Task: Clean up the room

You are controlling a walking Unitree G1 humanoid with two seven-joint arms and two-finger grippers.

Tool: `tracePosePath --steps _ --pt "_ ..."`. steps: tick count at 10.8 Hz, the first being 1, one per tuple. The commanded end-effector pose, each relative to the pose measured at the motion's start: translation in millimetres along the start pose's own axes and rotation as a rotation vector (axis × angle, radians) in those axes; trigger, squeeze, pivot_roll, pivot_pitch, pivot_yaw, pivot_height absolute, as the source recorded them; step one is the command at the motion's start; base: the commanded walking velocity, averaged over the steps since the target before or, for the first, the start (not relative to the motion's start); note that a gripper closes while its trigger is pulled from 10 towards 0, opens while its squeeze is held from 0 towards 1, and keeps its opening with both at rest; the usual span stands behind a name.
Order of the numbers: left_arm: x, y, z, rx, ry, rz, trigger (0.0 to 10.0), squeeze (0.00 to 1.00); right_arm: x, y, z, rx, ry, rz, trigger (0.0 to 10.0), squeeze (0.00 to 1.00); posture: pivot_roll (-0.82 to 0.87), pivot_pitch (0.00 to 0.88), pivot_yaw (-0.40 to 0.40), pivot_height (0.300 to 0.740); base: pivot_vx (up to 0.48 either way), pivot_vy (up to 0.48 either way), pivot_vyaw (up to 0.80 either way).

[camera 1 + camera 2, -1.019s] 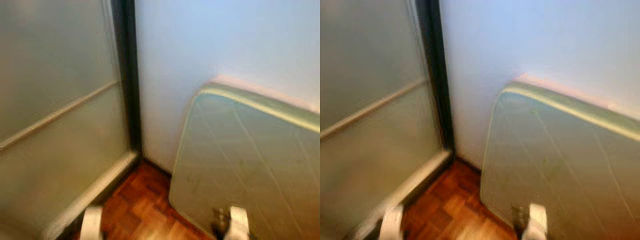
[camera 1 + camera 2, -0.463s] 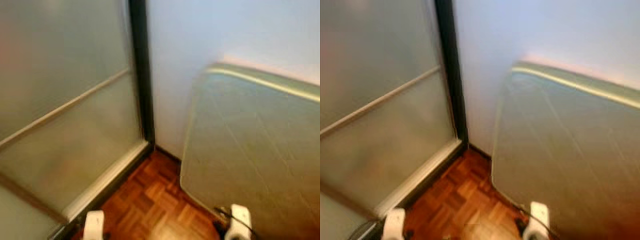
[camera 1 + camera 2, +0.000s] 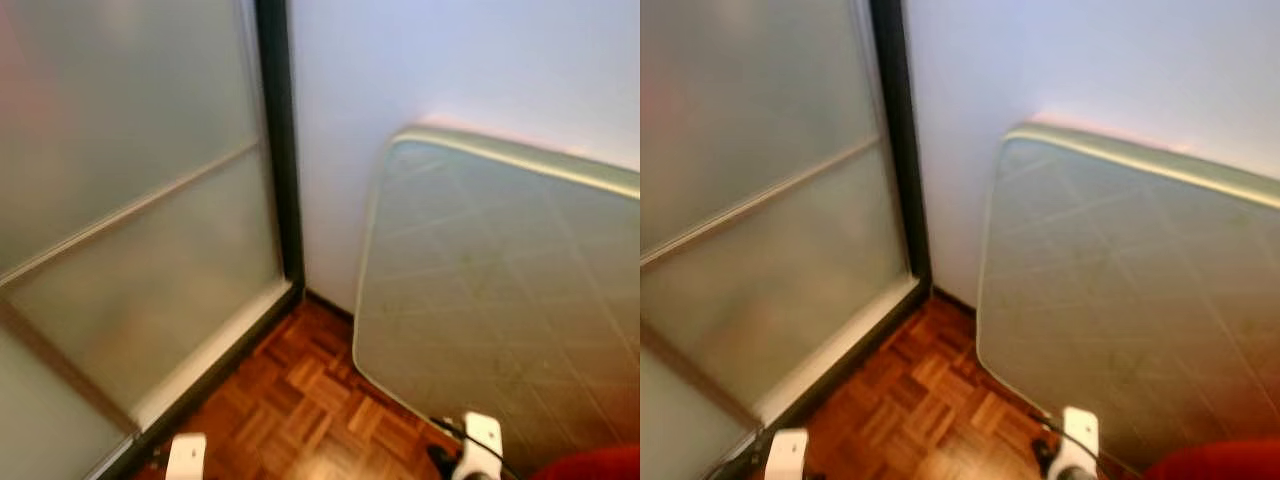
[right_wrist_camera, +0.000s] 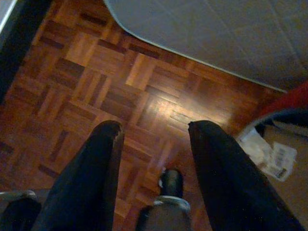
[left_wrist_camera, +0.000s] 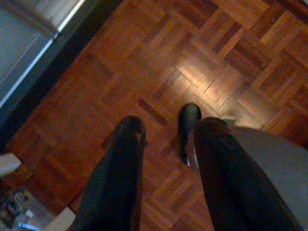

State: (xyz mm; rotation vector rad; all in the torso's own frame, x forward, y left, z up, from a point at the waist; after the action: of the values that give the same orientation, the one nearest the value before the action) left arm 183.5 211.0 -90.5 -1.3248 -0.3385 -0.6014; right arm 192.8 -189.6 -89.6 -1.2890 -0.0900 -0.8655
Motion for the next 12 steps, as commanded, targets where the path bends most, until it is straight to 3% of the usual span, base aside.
tracePosePath --steps 1,9,10,12 --pt "7.0 1.4 2.9 0.008 -0.006 -0.013 10.0 0.0 0.3 0.7 2.7 0.004 -0.005 0.005 10.0 0.0 0.15 0.038 -0.037 0.74 0.0 0.0 -0.79" --pt "8.9 1.7 2.8 0.007 -0.016 -0.022 10.0 0.0 -1.8 1.0 4.0 0.002 -0.023 0.018 10.0 0.0 0.15 0.055 -0.039 0.74 0.0 0.0 -0.79" --pt "9.9 1.8 1.9 0.002 0.011 -0.026 10.0 0.0 -2.5 0.7 2.8 -0.001 -0.024 0.022 10.0 0.0 0.15 0.054 -0.038 0.74 0.0 0.0 -0.79" --pt "9.4 1.8 0.9 -0.002 0.003 -0.022 10.0 0.0 -2.9 0.7 2.8 -0.001 -0.026 0.023 10.0 0.0 0.15 0.055 -0.038 0.74 0.0 -0.24 -0.79"
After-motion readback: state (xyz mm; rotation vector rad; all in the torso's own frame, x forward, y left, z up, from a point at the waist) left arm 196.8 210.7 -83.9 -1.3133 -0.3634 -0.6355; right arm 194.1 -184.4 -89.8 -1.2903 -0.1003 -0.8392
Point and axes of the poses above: a point about 5 cm out from each wrist's last joint towards the gripper, its own y axis pointing out of the wrist towards the gripper, its own x axis along the axis of the wrist's last joint, z = x × y, the point moved 1 cm from there along y, pointing out of the wrist towards the gripper, and after that the axes turned 15 degrees about y, right-handed, at the moved point
